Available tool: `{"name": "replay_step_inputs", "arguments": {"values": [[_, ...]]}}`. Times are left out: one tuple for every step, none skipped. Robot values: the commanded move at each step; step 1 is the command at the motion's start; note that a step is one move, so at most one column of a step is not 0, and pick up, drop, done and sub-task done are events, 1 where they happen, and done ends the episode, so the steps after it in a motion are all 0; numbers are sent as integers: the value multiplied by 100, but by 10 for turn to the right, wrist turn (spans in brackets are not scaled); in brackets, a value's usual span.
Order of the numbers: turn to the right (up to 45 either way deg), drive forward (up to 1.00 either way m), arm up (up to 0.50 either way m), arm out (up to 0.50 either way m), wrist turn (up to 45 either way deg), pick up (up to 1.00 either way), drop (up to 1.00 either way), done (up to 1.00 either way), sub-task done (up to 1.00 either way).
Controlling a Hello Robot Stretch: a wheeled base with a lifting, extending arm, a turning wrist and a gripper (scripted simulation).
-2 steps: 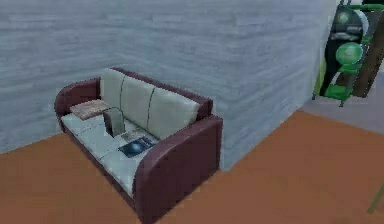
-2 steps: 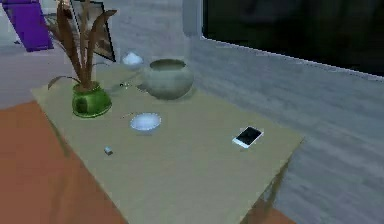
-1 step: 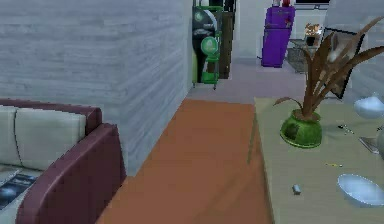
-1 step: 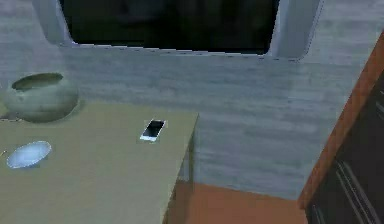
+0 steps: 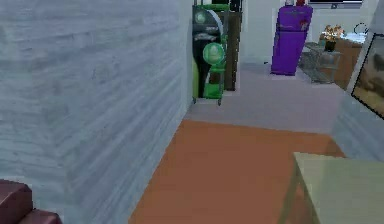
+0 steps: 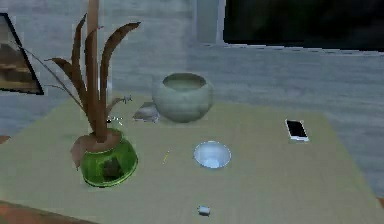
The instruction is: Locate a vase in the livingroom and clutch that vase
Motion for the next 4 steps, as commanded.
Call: {"name": "replay_step_inputs", "arguments": {"values": [[450,0,0,0,0,0,0,0,0],[450,0,0,0,0,0,0,0,0],[450,0,0,0,0,0,0,0,0],[300,0,0,0,0,0,0,0,0]]}}
